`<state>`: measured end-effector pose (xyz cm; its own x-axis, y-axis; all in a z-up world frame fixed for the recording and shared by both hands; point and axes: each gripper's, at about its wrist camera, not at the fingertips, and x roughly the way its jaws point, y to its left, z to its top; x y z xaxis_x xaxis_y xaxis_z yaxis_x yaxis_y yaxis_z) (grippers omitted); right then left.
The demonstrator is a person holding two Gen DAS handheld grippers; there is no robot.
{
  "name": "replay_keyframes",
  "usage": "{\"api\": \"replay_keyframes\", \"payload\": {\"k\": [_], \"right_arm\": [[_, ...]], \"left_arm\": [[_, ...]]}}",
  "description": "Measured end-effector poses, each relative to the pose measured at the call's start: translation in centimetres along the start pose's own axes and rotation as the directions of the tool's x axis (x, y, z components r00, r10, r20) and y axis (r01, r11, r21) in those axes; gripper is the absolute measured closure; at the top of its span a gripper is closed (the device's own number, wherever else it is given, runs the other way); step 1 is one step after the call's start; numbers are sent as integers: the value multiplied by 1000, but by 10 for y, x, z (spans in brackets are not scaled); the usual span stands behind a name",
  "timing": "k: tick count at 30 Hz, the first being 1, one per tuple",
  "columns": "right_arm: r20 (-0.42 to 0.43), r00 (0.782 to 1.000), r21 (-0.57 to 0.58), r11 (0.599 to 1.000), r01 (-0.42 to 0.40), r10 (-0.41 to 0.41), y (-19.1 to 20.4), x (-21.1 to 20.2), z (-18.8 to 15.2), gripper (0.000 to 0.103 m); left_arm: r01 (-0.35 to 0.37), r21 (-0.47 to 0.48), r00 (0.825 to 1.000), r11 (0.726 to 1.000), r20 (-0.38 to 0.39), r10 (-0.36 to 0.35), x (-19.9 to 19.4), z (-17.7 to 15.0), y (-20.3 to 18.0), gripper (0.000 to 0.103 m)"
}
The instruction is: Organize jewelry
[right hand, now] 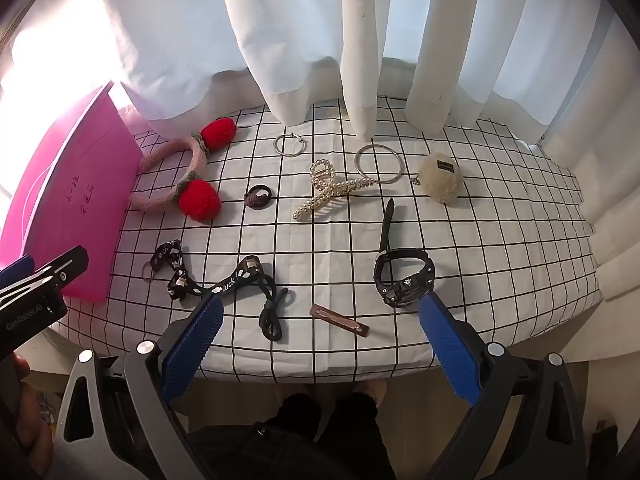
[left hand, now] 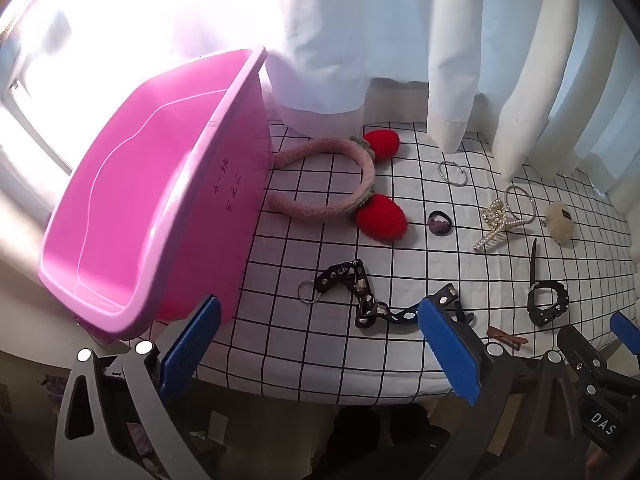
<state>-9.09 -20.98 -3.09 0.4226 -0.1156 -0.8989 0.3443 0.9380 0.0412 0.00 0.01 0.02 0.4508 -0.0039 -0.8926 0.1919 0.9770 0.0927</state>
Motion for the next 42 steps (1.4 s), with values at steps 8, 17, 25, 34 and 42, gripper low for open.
{"api": "replay_keyframes", "payload": {"k": [8,17,25,34,42], "right_arm": [[0,1000,1,1000,2,-2,-1,1,0,9],[-3,1000,0,1000,-1,1,-2,1,-1,9],[-2,1000,0,1000,-2,2,-2,1,-2,9],[-2,1000,1,1000,-1,1,-1,1,-4,9],[-3,1000,2,1000,-1,1,-1,0,-6,9]], "left_arm": [[-5,4,1000,1000,7,5,-1,2,-2,6],[-6,5,1000,1000,8,6,-1,1,-2,6],[-9,5,1000,1000,10,9,-2,1,-3,6],[-7,7,1000,1000,11,7,-3,5,-4,6],[-7,6,1000,1000,14,7,-3,4,-4,6]]}}
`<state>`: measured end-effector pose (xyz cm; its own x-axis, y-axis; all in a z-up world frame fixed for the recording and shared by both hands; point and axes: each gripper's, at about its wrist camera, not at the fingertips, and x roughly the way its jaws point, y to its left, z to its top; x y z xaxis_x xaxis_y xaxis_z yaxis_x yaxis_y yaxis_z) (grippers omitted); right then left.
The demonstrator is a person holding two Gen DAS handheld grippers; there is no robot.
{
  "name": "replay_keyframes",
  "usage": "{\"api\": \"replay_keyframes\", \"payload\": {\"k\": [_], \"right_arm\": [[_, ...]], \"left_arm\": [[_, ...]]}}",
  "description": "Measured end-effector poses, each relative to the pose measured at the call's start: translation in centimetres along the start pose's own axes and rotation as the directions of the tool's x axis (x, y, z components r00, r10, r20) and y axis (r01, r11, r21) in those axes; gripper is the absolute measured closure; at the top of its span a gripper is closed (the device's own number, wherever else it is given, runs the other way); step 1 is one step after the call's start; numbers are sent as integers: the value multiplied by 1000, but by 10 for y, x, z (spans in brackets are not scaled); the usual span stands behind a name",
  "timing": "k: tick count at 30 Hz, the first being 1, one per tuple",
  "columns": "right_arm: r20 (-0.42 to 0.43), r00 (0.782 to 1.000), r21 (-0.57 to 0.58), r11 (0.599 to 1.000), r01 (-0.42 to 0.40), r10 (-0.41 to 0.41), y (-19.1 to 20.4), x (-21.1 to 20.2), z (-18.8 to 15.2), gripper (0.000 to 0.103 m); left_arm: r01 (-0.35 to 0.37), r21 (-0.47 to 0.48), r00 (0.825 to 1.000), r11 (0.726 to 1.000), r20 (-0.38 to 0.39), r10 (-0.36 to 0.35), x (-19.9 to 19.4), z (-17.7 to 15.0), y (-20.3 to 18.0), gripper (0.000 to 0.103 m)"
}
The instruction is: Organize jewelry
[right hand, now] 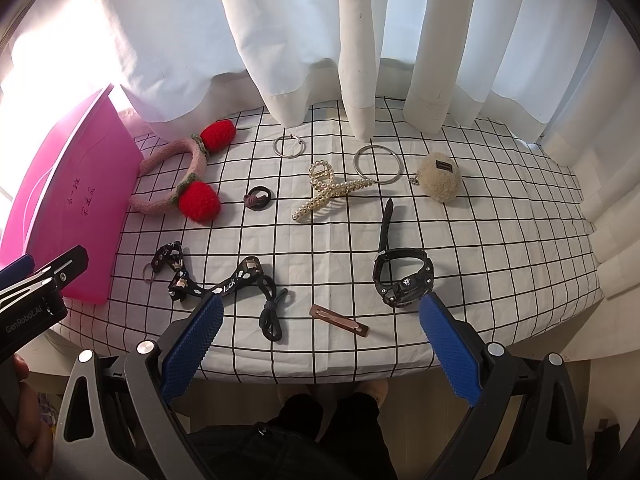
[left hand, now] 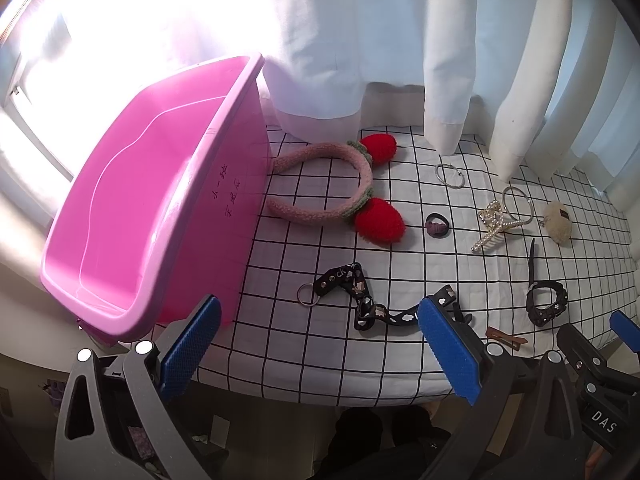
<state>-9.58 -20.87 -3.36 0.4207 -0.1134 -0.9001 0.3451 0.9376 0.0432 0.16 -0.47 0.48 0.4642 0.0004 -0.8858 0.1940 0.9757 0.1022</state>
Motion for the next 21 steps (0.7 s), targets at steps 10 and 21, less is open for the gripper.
{"api": "replay_keyframes", "payload": {"k": [10,21], "right_arm": [[1,1000,1,1000,0,0,1,0,-1,9],[2,1000,1,1000,-1,1,-1,1,-3,9]], "left_arm": [[0,-1,1000,1000,2,0,-1,0,0,6],[0,0,1000,1000,4,0,-1,-1,1,6]]}}
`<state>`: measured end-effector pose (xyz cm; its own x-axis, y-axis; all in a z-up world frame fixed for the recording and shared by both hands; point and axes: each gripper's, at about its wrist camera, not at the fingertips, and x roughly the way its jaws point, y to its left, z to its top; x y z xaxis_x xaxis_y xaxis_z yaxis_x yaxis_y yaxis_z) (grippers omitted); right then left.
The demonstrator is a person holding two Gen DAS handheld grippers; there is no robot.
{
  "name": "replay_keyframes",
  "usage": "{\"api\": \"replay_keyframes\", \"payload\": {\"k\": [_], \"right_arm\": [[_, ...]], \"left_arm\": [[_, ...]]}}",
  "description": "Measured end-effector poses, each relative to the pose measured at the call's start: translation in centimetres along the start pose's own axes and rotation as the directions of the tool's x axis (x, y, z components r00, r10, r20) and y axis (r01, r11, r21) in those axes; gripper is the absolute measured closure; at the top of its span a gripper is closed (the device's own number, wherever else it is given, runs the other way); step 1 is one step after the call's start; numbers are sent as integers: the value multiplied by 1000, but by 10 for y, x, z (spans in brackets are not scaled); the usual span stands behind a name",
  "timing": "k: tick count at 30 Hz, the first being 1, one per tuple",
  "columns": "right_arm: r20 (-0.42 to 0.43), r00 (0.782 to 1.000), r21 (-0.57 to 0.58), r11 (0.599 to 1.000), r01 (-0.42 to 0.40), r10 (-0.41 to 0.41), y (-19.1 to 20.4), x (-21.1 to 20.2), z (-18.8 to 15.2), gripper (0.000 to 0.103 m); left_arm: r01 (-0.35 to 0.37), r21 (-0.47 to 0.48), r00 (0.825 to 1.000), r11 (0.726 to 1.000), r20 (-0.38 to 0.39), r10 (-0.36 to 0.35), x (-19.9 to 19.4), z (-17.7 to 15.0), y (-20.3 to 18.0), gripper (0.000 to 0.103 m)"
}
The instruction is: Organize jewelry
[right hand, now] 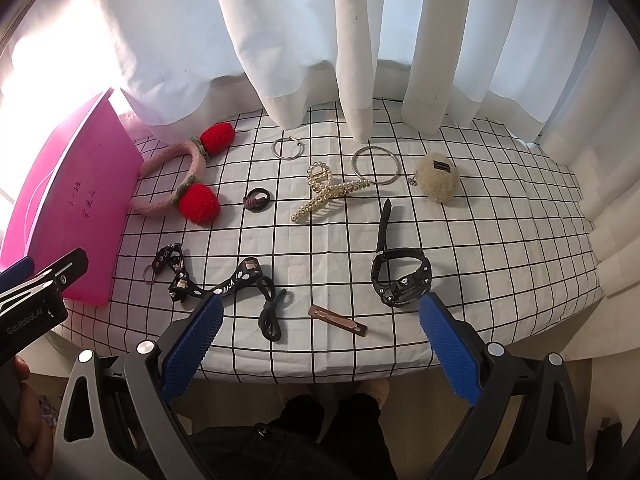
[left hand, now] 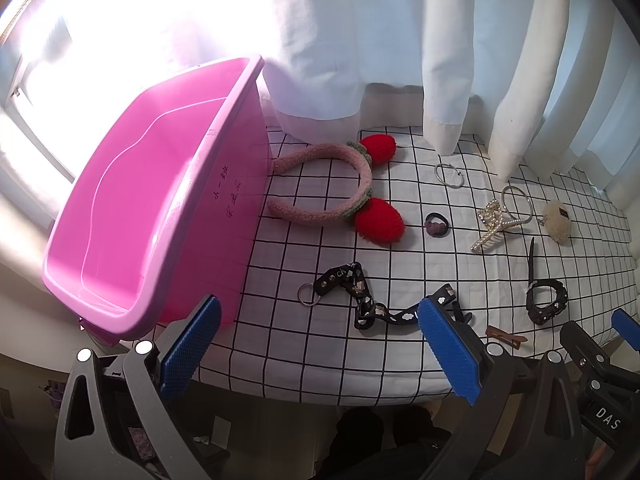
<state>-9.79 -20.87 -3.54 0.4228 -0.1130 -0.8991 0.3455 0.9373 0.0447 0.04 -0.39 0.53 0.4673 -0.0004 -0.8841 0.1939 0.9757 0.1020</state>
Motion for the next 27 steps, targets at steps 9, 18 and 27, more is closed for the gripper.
{"api": "replay_keyframes", "payload": {"k": [9,18,27], "right_arm": [[-14,999,20,999,-50,50,-11,3,-5,9],[-51,986,139,978,-153,161,-47,29,-24,9],[-21,988,151,978,-146,151,-77,54,-39,9]], "left_arm": [[4,2,1000,1000,-17,-4,4,-4,-4,6],[-2,-10,996,1000,-85,1,39,-23,-1,6],[18,-98,987,995,-154,-33,85,-52,22,6]]}}
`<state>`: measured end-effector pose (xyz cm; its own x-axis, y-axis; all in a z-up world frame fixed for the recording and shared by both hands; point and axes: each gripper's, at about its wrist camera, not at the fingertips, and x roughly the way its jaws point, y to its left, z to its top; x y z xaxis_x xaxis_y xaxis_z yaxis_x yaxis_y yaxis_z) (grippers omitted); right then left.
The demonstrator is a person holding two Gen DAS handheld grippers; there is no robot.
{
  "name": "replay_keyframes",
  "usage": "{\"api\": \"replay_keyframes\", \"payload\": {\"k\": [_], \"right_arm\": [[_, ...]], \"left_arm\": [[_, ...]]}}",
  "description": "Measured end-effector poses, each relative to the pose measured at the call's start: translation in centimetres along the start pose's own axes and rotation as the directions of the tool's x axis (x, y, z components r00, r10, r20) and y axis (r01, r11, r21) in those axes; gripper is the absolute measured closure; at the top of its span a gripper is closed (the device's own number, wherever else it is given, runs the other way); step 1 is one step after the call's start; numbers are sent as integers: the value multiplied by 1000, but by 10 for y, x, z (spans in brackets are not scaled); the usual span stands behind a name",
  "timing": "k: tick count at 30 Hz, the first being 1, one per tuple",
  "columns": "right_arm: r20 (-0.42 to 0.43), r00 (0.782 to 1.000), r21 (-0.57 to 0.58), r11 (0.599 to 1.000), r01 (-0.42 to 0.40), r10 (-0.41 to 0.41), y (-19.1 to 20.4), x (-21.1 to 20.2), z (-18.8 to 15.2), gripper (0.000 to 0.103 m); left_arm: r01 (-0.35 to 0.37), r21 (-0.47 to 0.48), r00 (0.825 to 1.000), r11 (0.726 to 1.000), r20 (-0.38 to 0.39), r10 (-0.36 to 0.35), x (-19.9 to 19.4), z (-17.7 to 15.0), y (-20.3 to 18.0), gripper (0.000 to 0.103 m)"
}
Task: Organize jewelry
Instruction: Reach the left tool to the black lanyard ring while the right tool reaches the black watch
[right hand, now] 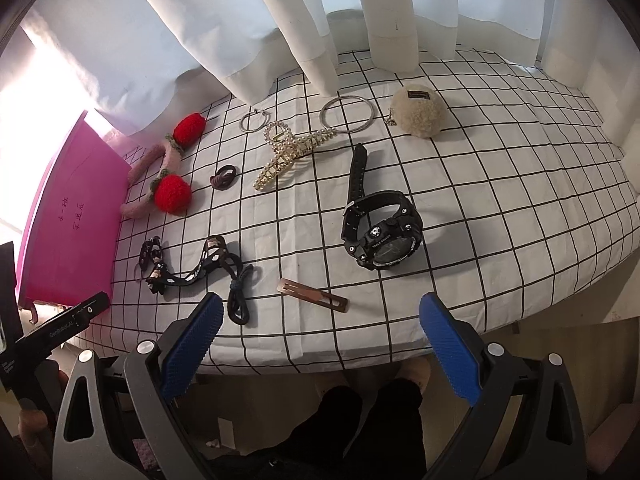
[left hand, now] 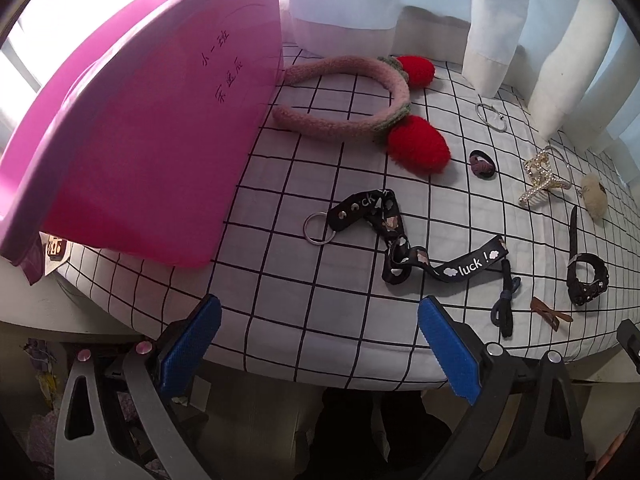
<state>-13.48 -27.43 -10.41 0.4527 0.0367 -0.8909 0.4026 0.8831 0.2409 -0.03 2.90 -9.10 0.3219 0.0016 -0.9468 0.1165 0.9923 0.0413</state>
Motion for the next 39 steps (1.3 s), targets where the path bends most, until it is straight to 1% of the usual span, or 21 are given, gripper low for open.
{"api": "replay_keyframes", "payload": {"k": [2,4,9,13,19,21,23,33,39], "right_arm": [[-9,1000,3,1000,5,-5,-7,6,-1,9],[-18,1000,18,1000,12,-12,-16,13,-2,9],[-17,999,34,998,49,-48,-33,29,-3,9],[-14,998,33,997,66,-66,-40,43,0,9],[-14,994,-20,994,104,-104,-37,68,13,9],[-22,990,-47,990,136,-137,-35,76,17,9],[-30,988,-64,987,150,-153,-34,85,20,9],[-28,980,-108,976,192,-196,-33,103,27,9],[-30,980,-110,975,194,-199,-34,109,28,9]], "left_arm": [[13,-7,1000,1000,0,-13,8,-2,4,6],[8,-15,1000,1000,7,-8,13,-4,6,6],[36,-43,999,998,20,-35,26,-4,11,6],[41,-56,999,998,29,-40,38,-2,13,6],[53,-57,998,997,40,-51,56,3,14,6],[55,-60,998,997,35,-53,63,4,14,6],[58,-65,998,996,22,-57,69,2,15,6],[66,-71,997,995,31,-64,83,4,20,6],[40,-63,999,997,38,-38,94,13,22,6]]}}
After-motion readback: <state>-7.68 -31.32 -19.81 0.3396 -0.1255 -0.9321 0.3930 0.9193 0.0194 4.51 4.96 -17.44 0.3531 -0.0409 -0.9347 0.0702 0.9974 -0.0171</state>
